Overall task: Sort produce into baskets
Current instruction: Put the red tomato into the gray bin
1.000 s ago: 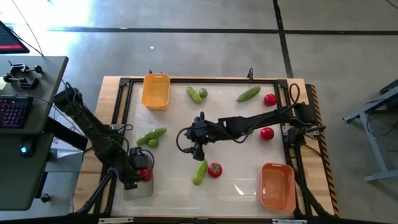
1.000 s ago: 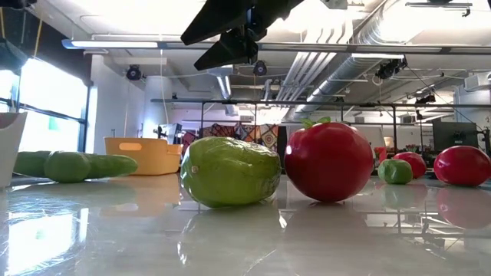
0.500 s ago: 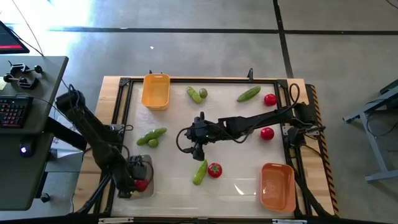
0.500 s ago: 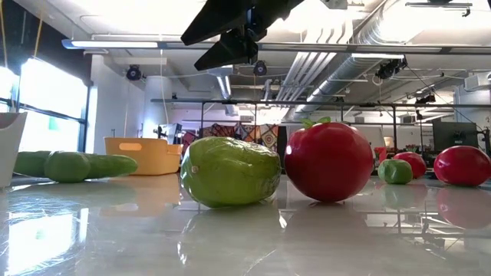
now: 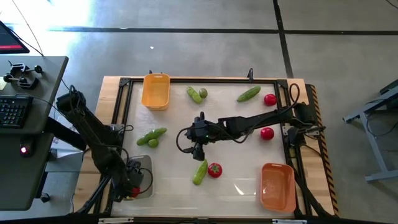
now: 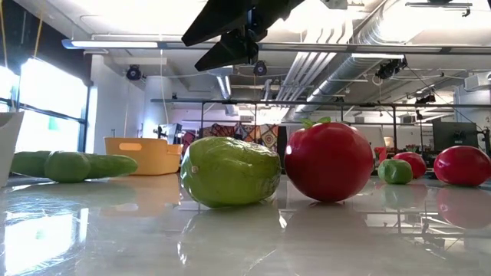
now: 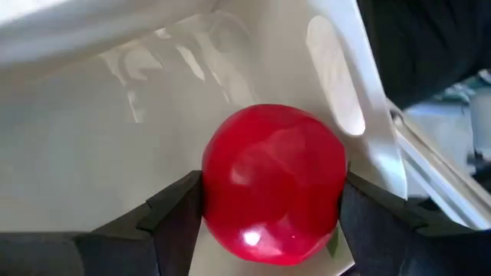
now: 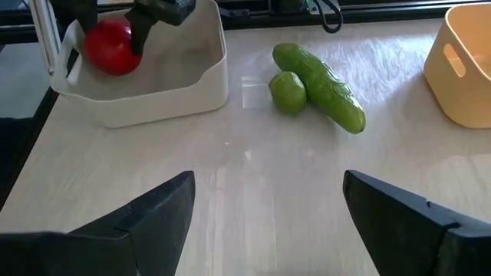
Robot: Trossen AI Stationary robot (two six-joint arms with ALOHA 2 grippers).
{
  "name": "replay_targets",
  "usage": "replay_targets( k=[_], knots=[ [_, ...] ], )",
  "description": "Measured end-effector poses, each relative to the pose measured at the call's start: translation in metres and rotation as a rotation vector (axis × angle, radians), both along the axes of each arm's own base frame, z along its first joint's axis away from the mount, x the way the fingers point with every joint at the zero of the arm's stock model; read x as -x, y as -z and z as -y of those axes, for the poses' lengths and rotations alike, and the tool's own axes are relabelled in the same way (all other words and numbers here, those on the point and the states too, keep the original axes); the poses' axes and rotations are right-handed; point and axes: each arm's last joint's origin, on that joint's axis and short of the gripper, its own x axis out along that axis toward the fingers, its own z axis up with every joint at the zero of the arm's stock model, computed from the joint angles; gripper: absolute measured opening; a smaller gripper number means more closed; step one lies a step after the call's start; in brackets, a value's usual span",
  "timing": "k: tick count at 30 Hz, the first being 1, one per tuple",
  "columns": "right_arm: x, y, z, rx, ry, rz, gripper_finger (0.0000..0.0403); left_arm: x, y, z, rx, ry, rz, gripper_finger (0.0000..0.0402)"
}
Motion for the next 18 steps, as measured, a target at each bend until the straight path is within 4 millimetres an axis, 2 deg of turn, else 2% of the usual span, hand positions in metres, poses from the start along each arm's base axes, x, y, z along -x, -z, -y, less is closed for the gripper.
replay_targets(
  k=[8,18],
  knots=[
    [0.0,0.0,0.0,-0.006,0.004,0.0,0.0323,0.0058,-0.0045,0.0018,-0.018,0.07,-0.031,0.025],
    [0.0,0.0001,0.0,-0.006,0.004,-0.001,0.0323,0.0001,-0.0071,-0.0003,-0.047,0.061,-0.025,0.0261]
  ],
)
